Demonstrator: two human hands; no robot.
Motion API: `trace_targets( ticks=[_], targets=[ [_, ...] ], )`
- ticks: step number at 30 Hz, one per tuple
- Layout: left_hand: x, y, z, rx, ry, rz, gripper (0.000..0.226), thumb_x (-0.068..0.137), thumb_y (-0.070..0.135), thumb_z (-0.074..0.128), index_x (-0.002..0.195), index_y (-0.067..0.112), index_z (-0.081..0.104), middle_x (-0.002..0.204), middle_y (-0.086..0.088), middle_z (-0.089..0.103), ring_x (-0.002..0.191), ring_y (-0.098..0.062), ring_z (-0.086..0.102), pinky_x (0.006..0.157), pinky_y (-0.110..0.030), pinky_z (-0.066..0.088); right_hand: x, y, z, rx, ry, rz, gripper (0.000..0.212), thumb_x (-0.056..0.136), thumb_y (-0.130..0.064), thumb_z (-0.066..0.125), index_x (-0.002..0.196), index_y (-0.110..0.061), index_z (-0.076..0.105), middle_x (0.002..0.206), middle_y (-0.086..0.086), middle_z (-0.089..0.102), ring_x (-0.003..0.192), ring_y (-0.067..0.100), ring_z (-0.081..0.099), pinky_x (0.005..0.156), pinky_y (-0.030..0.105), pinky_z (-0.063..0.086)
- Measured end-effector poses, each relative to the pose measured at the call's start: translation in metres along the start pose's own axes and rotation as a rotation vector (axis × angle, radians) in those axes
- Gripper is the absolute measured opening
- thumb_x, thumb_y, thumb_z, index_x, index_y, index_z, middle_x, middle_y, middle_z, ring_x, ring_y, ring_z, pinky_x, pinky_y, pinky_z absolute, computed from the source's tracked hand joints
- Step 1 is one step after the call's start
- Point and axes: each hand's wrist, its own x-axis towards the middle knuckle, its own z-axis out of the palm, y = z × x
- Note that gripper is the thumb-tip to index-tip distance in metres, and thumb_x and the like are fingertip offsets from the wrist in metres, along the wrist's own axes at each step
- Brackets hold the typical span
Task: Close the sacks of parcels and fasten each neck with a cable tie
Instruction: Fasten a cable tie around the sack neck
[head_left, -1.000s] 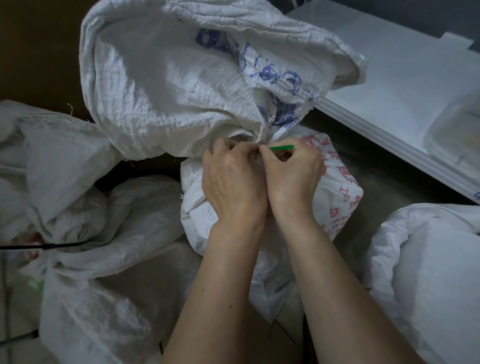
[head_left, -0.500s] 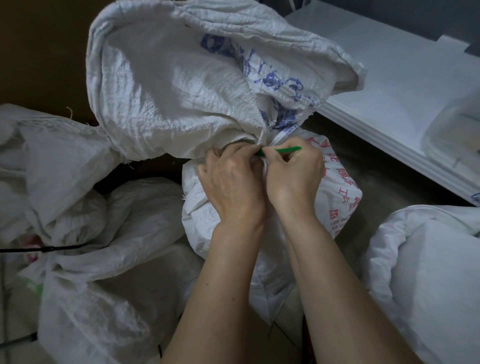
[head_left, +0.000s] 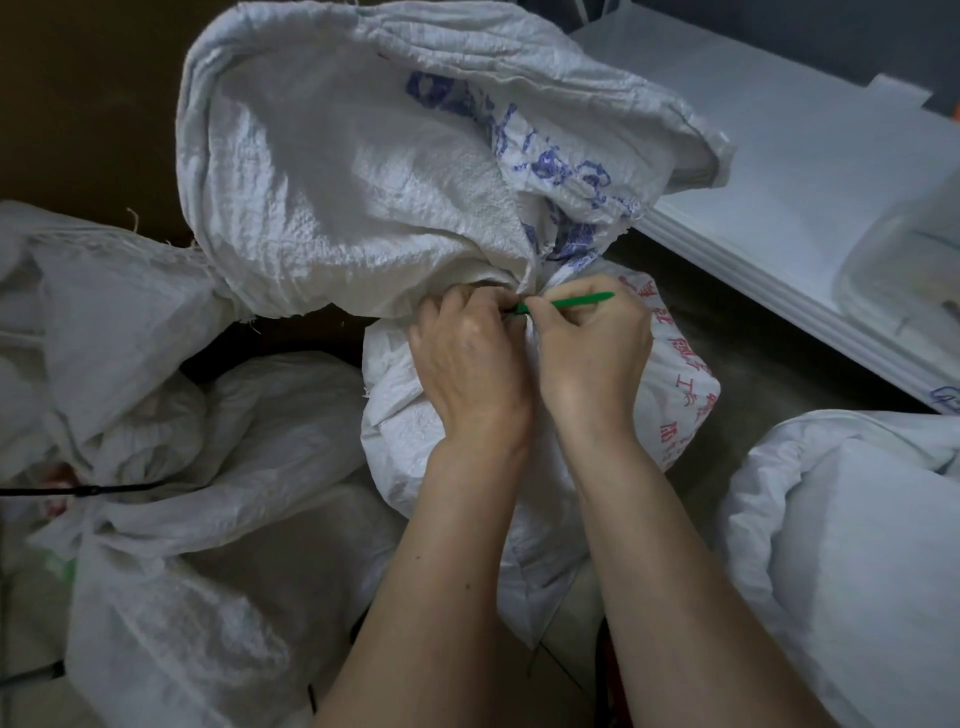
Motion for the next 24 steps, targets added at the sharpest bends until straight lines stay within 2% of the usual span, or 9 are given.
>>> trace_targets(
  ticks=[3, 6, 9, 15, 18, 21, 24],
  targets=[
    [-0.002, 0.004, -0.004, -0.039, -0.007, -0.024, 0.014, 0.082, 0.019, 0.063, 0.088, 0.019, 0.075, 0.087, -0.006, 0.071, 0.087, -0.030, 0.057, 0.073, -0.035, 0.038, -0.006, -0.001, 0.002, -0.046, 0.006, -0.045, 0.013, 0.076, -0.012, 0.076, 0.085, -0.017, 0.068, 0.082, -0.005, 0.068, 0.080, 0.009, 0.063, 0.074, 0.017, 0.046],
    [-0.002, 0.009, -0.010, -0.157, -0.076, -0.126, 0.021, 0.085, 0.014, 0.060, 0.100, 0.022, 0.072, 0.094, 0.002, 0.071, 0.093, -0.022, 0.056, 0.082, -0.031, 0.042, -0.003, 0.000, 0.001, -0.071, 0.024, -0.063, 0.017, 0.074, -0.008, 0.077, 0.086, -0.017, 0.068, 0.083, -0.005, 0.069, 0.081, 0.009, 0.064, 0.074, 0.016, 0.045],
    [-0.001, 0.013, -0.014, -0.313, -0.103, -0.204, 0.028, 0.082, 0.008, 0.059, 0.107, 0.021, 0.063, 0.091, 0.009, 0.071, 0.092, -0.017, 0.062, 0.085, -0.038, 0.048, 0.001, 0.002, 0.003, -0.054, 0.046, -0.077, 0.019, 0.071, -0.005, 0.077, 0.084, -0.015, 0.069, 0.081, -0.004, 0.070, 0.079, 0.010, 0.066, 0.077, 0.023, 0.051],
    [0.000, 0.013, -0.017, -0.393, -0.146, -0.293, 0.027, 0.080, -0.002, 0.054, 0.105, 0.009, 0.049, 0.090, 0.010, 0.071, 0.089, -0.016, 0.064, 0.083, -0.041, 0.049, 0.009, 0.009, 0.011, -0.111, -0.010, -0.114, 0.020, 0.070, -0.004, 0.078, 0.085, -0.014, 0.070, 0.083, -0.001, 0.069, 0.083, 0.016, 0.065, 0.079, 0.035, 0.053],
    [0.002, 0.011, -0.015, -0.385, -0.161, -0.284, 0.027, 0.080, -0.002, 0.052, 0.103, 0.012, 0.050, 0.087, 0.011, 0.070, 0.090, -0.019, 0.063, 0.083, -0.042, 0.048, 0.014, 0.012, 0.015, -0.172, -0.041, -0.167, 0.021, 0.072, 0.001, 0.072, 0.085, -0.015, 0.072, 0.090, 0.003, 0.068, 0.091, 0.022, 0.063, 0.085, 0.038, 0.051],
    [0.005, 0.007, -0.014, -0.326, -0.176, -0.220, 0.024, 0.082, 0.005, 0.053, 0.101, 0.018, 0.063, 0.087, 0.011, 0.069, 0.090, -0.018, 0.062, 0.082, -0.041, 0.048, 0.017, 0.011, 0.015, -0.248, -0.089, -0.225, 0.021, 0.076, 0.000, 0.069, 0.091, -0.015, 0.074, 0.096, 0.003, 0.066, 0.096, 0.021, 0.060, 0.087, 0.029, 0.047],
    [0.005, 0.005, -0.012, -0.198, -0.203, -0.139, 0.025, 0.090, 0.016, 0.053, 0.106, 0.027, 0.070, 0.100, 0.004, 0.066, 0.097, -0.016, 0.057, 0.083, -0.034, 0.046, 0.018, 0.013, 0.016, -0.309, -0.100, -0.301, 0.020, 0.080, -0.004, 0.067, 0.095, -0.016, 0.074, 0.097, 0.001, 0.065, 0.097, 0.018, 0.057, 0.080, 0.013, 0.033]
  ],
)
